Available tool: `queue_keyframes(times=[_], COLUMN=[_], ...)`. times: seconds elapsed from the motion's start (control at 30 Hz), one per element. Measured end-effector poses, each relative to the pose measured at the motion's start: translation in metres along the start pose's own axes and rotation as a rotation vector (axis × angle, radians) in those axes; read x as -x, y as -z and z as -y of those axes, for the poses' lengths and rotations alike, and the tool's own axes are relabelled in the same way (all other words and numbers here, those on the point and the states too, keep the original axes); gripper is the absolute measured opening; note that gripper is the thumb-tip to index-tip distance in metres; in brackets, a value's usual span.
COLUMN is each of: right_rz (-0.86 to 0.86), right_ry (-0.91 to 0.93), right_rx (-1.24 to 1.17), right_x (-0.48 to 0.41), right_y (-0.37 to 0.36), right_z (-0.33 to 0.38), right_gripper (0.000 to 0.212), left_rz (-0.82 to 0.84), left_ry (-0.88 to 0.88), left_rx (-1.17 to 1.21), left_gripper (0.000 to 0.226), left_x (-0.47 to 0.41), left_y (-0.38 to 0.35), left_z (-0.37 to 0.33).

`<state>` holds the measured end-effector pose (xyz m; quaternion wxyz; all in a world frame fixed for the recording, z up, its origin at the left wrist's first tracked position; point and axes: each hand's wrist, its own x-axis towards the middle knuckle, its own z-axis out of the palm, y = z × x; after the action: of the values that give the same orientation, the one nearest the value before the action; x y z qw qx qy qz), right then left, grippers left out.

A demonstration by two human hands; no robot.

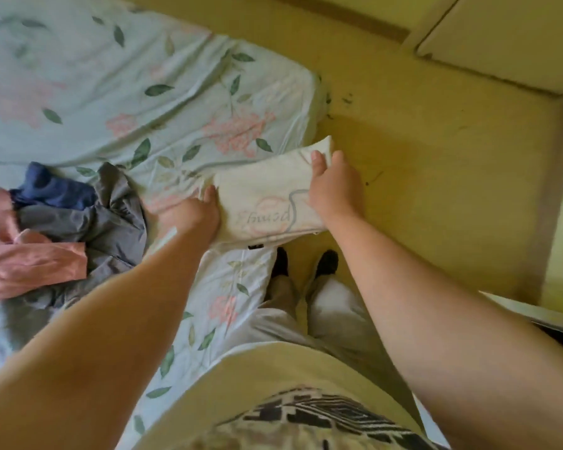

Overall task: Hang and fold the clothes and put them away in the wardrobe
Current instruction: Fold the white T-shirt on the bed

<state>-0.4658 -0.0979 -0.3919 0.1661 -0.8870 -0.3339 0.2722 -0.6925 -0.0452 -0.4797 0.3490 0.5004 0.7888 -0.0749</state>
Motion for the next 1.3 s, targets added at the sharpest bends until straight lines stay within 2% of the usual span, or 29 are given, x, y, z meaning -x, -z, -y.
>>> queue_keyframes(times=[0.1,0.2,0.3,0.4,0.5,0.67,1.0,1.3], right_rz=[-0.122,-0.244,-0.358,-0.469,-0.565,-0.662,-0.929,-1.115], right_ry=[0.101,0.171,0.226,0.302,0.406,0.529,0.734,0.741], right_rx=[0.021,0.029,0.059,0.091,0.127,0.202,0.222,0.145], right_x=[0.028,0.045,0.063,0.09,0.124,0.195,0.332,0.414], right_y=[0.073,0.142,0.203,0.256,0.295,0.331,0.374,0.417], right_z=[0.027,0.051,0.067,0.075,0.075,0.062,0.032,0.004], right_gripper=[0.04,0.038,0.041,0.042,0.04,0.033,0.038,0.033], left_rz=[0.009,0.083,0.087,0.076,0.068,0.081,0.038,0.062], left_ry=[-0.033,-0.124,-0.205,-0.267,-0.308,-0.375,-0.559,-0.718], left_rx=[0.009,0.186,0.416,0.503,0.62,0.8,1.026,1.126], left_gripper=[0.085,0.086,0.079,0.078,0.065,0.067,0.071,0.071], left_x=[0.052,0.088,0.119,0.153,0.186,0.249,0.357,0.442], left_y=[0.022,0.042,0.061,0.079,0.088,0.083,0.104,0.14], left_z=[-0.038,-0.081,-0.124,-0.157,-0.172,-0.17,-0.135,-0.129])
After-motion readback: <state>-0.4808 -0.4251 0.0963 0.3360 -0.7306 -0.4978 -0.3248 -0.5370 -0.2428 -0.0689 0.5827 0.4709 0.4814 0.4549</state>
